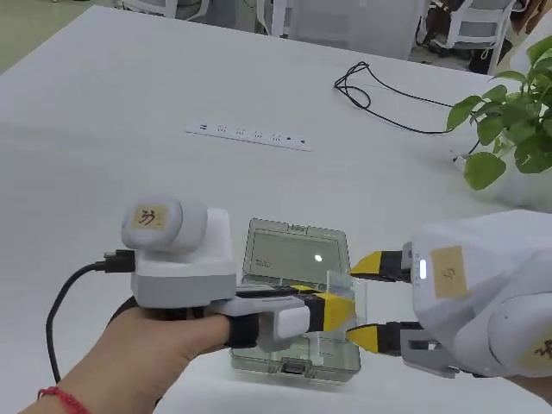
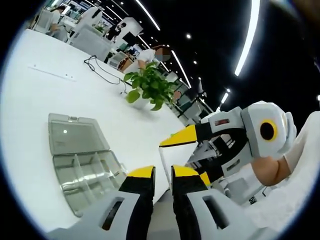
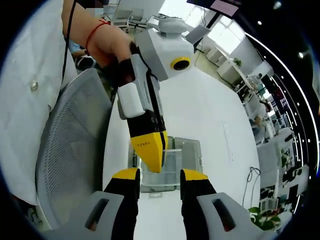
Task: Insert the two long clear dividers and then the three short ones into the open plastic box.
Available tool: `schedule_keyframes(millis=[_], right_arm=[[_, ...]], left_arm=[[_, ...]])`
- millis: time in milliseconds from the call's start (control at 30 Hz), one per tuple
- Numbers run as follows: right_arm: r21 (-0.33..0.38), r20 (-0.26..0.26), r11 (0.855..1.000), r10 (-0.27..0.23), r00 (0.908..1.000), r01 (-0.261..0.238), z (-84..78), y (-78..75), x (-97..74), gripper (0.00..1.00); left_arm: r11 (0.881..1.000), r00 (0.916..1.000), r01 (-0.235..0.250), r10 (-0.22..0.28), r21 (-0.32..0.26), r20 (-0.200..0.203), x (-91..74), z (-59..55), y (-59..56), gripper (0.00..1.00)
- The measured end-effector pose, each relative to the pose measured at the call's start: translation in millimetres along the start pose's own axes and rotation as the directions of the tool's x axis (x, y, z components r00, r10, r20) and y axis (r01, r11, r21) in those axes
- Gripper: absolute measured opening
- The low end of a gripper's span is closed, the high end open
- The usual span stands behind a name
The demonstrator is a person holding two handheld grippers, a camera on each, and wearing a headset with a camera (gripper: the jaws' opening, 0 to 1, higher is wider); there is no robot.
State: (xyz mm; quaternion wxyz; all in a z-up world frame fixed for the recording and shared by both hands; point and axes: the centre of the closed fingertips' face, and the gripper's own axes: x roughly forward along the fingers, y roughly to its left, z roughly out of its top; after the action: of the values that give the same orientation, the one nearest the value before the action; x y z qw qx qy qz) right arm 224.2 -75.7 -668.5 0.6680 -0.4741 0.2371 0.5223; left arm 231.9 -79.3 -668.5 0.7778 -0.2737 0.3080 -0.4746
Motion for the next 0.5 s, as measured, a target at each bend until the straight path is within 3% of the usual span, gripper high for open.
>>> schedule_keyframes(millis=[233,500], right_arm=[[-0.011,-0.007,1.000,0.001,1.0000,-0.001,0.3,1.1,0.0,0.33],[-0.021,-0.008,1.000,-0.003,1.0000,0.003,1.0,0.7,0.1,0.33]], left_arm=[[1.000,1.0000,0.004,-0.004,-0.002,-0.003,0.1,-1.8,-0.8,0.01],[0.998,0.9997,0.024,-0.023,-0.065,0.009,-0.8,-1.6,-4.2,0.00]])
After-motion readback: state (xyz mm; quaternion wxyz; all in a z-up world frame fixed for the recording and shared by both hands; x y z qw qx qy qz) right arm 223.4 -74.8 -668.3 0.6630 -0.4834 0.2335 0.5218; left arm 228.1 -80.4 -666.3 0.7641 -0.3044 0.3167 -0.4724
